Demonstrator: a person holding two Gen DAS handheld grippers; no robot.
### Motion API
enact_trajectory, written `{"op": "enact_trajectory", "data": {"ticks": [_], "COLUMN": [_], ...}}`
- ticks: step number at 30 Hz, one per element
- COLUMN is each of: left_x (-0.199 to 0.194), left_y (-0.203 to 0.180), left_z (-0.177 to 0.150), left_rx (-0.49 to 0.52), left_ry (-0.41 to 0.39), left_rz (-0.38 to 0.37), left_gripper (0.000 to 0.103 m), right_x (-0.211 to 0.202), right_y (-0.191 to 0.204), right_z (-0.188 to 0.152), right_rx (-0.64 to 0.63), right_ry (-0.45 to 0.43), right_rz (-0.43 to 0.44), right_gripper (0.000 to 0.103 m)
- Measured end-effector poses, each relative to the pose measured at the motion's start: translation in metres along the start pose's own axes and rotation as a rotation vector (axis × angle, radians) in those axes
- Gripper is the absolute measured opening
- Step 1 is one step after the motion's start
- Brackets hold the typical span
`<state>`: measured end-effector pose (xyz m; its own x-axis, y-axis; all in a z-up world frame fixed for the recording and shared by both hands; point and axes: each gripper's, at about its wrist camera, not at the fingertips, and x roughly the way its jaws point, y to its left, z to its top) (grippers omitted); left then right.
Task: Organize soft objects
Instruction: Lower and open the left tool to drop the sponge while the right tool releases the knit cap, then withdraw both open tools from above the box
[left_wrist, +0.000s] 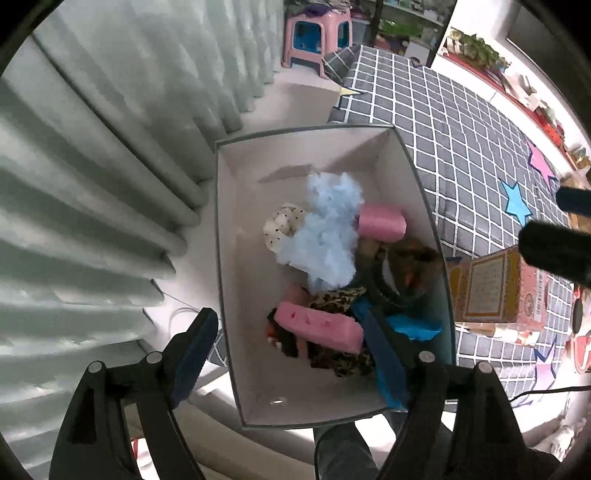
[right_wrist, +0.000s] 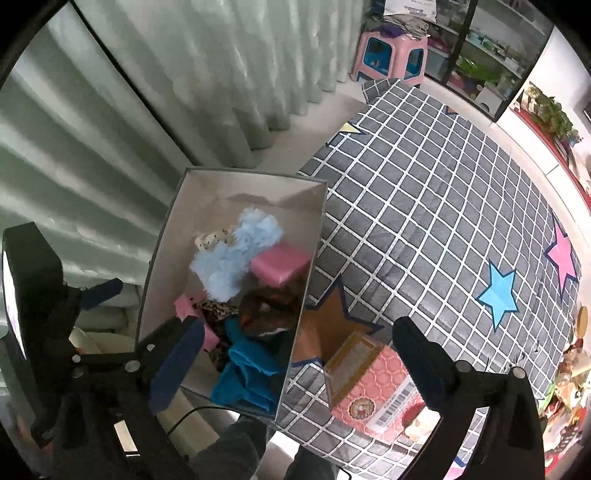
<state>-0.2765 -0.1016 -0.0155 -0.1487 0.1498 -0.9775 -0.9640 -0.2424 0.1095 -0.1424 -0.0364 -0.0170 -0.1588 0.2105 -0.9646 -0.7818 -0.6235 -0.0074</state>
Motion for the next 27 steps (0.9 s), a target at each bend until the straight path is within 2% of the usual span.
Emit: {"op": "enact_trajectory", "data": {"ticks": [4,11,24,27], "left_x": [0.003,-0.011,-0.014,-0.014], "left_y": [0.003,0.006,0.008,0.007], "left_z": [-0.004,-0.01,-0.018,-0.019], "left_rx": [-0.032,-0.032,-0.027,-0.025], "left_ry": [0.007,0.027,0.042,0.044], "left_rz": [-0.011,-0.016,0.014,-0.006], "left_gripper": [0.083,0.083,0.083,0.083], "right_x": [0.001,0.001,0.0,0.0], "right_y": [0.002,0.006,0.014,0.014], "right_z": [-0.007,-0.012,-0.019,-0.021], "right_rx": [-0.003,-0.004,-0.009,-0.005], "right_ry": [0.015,0.02,0.031,0.031], "right_rz": [-0.002,-0.003,-0.004,-0.004], "right_gripper": [0.102,0.102,0.102,0.102]}}
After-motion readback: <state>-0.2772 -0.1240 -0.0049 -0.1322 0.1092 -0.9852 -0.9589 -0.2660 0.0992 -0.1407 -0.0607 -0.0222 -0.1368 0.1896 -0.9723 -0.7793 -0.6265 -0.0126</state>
